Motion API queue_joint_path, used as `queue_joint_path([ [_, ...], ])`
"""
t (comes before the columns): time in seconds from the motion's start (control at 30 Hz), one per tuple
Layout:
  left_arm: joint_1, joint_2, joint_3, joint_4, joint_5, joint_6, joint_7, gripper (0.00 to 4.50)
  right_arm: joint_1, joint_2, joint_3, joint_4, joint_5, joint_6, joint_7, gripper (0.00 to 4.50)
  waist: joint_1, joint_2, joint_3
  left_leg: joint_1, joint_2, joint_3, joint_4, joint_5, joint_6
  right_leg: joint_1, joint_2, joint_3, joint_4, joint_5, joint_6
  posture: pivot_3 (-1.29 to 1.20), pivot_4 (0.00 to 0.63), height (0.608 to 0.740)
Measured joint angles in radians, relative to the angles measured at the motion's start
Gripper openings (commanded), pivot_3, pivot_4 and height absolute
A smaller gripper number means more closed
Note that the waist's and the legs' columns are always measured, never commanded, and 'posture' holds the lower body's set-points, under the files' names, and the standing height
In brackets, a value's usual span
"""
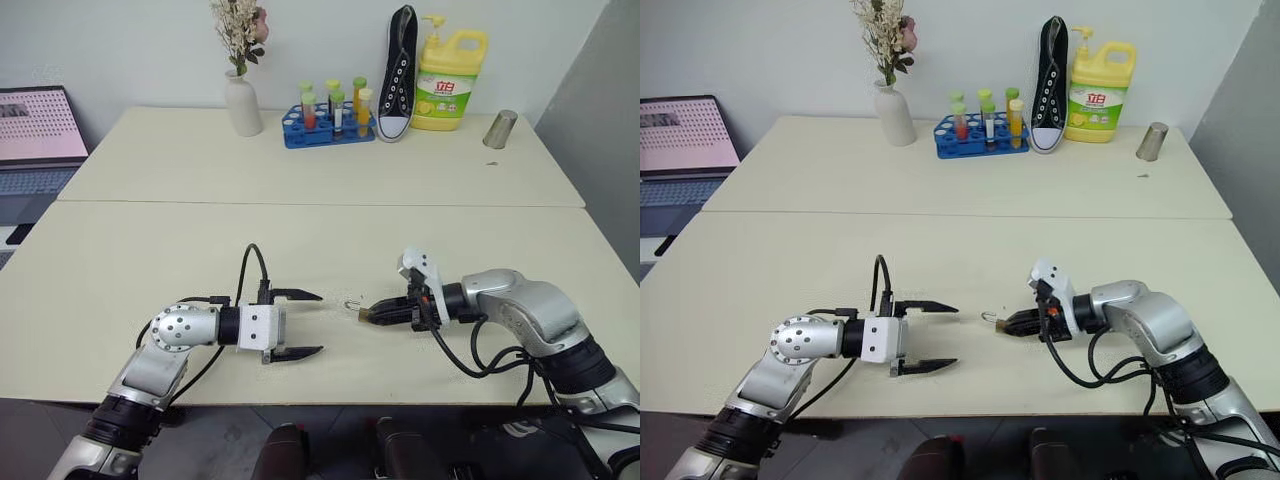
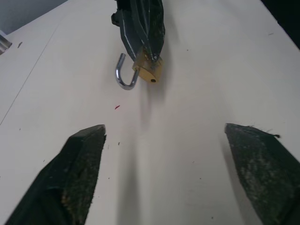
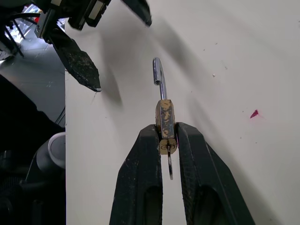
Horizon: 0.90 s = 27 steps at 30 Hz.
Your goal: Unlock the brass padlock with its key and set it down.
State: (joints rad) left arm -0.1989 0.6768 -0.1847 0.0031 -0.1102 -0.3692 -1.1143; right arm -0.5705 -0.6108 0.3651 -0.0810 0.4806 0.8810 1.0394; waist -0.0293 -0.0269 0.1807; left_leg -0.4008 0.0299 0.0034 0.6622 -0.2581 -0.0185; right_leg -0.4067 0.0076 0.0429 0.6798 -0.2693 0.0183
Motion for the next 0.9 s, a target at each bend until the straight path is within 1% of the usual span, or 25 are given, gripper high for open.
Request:
queue_joint_path([
  [0.1,0.012,0.001,0.003,0.000,0.009,-0.014,0.022,4.50,-0.034,0.017,0.048,0.068,-0.043,-0.017,0.018,0.14,0.000,0.000,0.000,0.000,0.000,0.000,0.000,0.000,0.000,0.000,0.000,0.000,0.000,0.001,-0.002,0.00,0.150,0.740],
  [0.27,0.043,0.004,0.001,-0.001,0.010,-0.003,0.024,4.50,-0.052,0.022,0.068,0.136,-0.137,-0.122,0.030,1.87,0.000,0.000,0.000,0.000,0.000,0.000,0.000,0.000,0.000,0.000,0.000,-0.001,0.000,0.001,-0.002,0.00,0.150,0.740],
  [0.33,0.041,0.004,0.001,-0.003,0.009,0.004,0.024,4.50,-0.051,0.022,0.066,0.135,-0.155,-0.155,0.028,2.66,0.000,0.000,0.000,0.000,0.000,-0.001,0.000,0.000,0.000,0.000,0.000,-0.001,0.000,0.001,-0.002,0.00,0.150,0.740],
  [0.43,0.034,-0.002,-0.001,-0.011,-0.010,0.053,0.026,4.50,-0.017,-0.010,0.029,0.095,-0.171,-0.186,0.019,3.74,0.003,0.000,0.000,-0.001,0.000,-0.001,0.000,0.000,0.000,0.000,0.000,-0.001,0.000,0.001,-0.002,0.00,0.150,0.740],
  [0.5,0.029,-0.008,0.001,-0.031,-0.040,0.120,0.034,4.50,0.043,-0.054,-0.031,0.028,-0.173,-0.216,0.004,4.46,0.006,0.000,0.000,-0.001,-0.001,-0.001,0.000,0.000,0.000,0.000,-0.001,-0.001,0.000,0.000,-0.001,0.00,0.150,0.740],
  [0.63,0.009,-0.013,0.002,-0.075,-0.074,0.239,0.038,4.50,0.147,-0.111,-0.125,-0.109,-0.160,-0.249,0.001,4.46,0.001,0.000,0.000,-0.001,0.000,-0.001,0.000,0.000,0.000,0.000,0.000,-0.001,0.000,0.000,0.000,0.00,0.150,0.740],
  [0.77,-0.031,-0.007,0.007,-0.128,-0.077,0.395,0.081,4.50,0.335,-0.152,-0.234,-0.299,-0.115,-0.259,-0.019,4.46,0.001,0.000,0.000,0.000,0.000,-0.002,0.000,0.000,0.000,0.000,0.001,-0.002,0.000,0.000,0.001,0.00,0.150,0.740],
  [0.9,-0.045,0.030,0.003,-0.156,-0.086,0.449,0.037,4.50,0.431,-0.174,-0.336,-0.387,-0.096,-0.260,-0.054,4.46,-0.004,0.000,0.000,0.001,0.000,0.001,0.000,0.000,0.000,0.001,0.001,-0.001,0.000,0.000,0.001,0.00,0.150,0.740],
])
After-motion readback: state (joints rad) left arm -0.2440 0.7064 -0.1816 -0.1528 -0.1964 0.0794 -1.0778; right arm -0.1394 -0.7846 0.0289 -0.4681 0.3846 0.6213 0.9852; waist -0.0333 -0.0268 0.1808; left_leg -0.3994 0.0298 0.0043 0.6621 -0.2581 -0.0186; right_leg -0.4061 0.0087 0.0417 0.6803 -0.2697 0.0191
